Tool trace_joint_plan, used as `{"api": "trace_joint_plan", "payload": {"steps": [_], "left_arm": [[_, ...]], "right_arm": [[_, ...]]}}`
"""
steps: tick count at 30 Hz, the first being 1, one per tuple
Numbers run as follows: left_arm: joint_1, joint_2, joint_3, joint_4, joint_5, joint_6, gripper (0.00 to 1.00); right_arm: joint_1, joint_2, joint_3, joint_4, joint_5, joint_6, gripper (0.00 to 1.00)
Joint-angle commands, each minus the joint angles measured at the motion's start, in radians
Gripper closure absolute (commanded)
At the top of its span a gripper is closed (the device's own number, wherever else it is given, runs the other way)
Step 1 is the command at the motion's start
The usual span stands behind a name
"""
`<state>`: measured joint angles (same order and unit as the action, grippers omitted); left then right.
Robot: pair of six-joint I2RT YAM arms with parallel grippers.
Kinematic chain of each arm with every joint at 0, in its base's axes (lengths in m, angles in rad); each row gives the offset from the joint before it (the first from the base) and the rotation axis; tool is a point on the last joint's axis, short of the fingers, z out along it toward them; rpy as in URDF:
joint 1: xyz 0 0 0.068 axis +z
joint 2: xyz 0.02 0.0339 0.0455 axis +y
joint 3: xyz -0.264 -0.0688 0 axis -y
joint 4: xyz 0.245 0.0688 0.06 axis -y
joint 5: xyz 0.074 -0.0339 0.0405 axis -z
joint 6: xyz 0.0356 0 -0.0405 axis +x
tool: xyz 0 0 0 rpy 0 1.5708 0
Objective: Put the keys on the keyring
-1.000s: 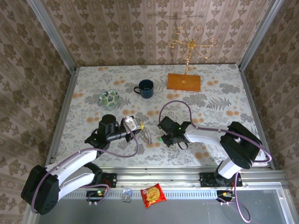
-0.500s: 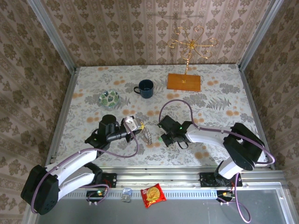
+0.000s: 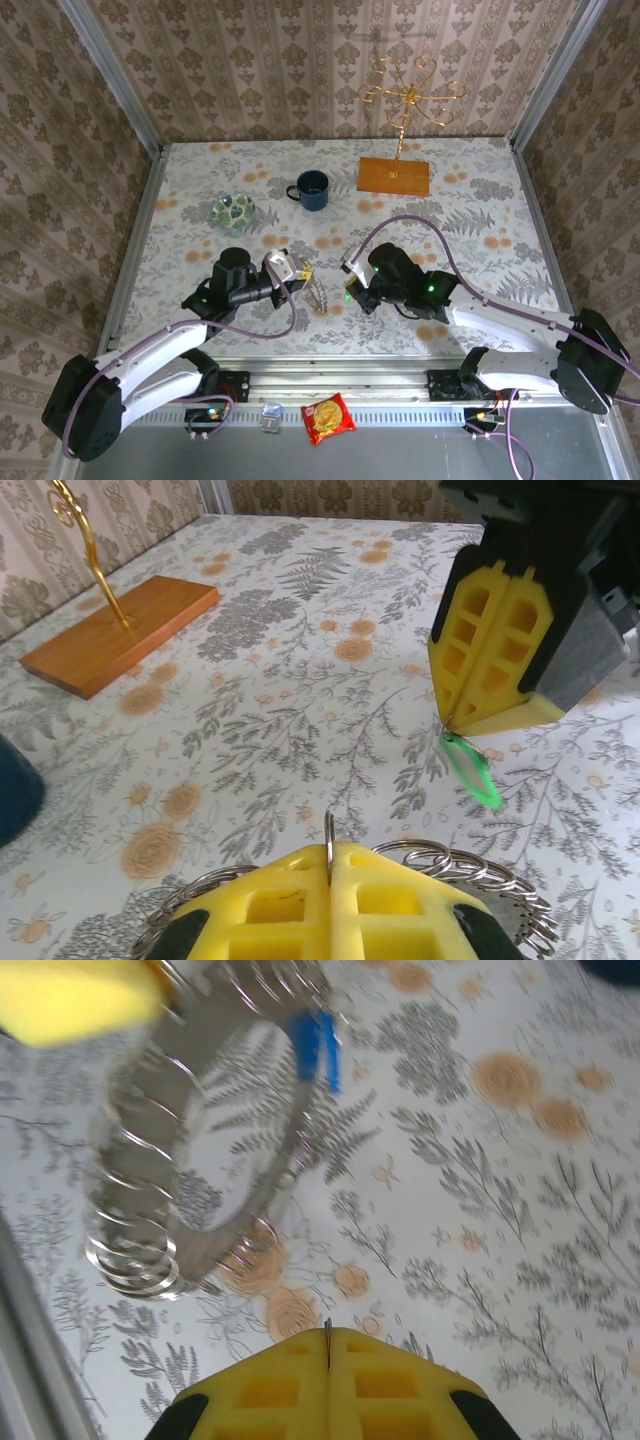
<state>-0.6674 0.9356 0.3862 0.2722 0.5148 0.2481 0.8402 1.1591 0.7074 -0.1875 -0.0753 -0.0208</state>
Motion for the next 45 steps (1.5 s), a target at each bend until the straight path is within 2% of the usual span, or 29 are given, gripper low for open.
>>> {"api": "trace_joint_plan", "payload": {"steps": [1,11,21,25,27,33,45], "left_arm": [[-0.017,-0.024,0.042,-0.023,0.035,-0.059,1.00],[-0.039,-0.043,0.050,-0.062,0.069,-0.138,1.00],[-0.056,-0.016,0.066,-0.066,0.080,-0.148,1.00],[-0.060,0.005,0.091,-0.086,0.085,-0.170,1.00],[-0.062,0.014,0.103,-0.098,0.077,-0.191,1.00],[-0.069,0.035,0.117,-0.111,0.057,-0.249,1.00],[-0.089,0.039,0.117,-0.113,0.047,-0.202,1.00]], "right_arm": [[-0.004,-0.045,-0.014,0.060,-0.106,-0.127,1.00],[-0.003,-0.048,0.023,0.063,-0.156,-0.301,1.00],[0.002,-0.039,0.010,0.159,-0.037,-0.538,1.00],[0.004,-0.038,0.009,0.190,-0.027,-0.633,1.00],[0.004,-0.037,0.019,0.178,-0.061,-0.656,1.00],[0.004,-0.017,0.031,0.157,-0.139,-0.639,1.00],[0.000,0.014,0.062,0.155,-0.212,-0.572,1.00]]}}
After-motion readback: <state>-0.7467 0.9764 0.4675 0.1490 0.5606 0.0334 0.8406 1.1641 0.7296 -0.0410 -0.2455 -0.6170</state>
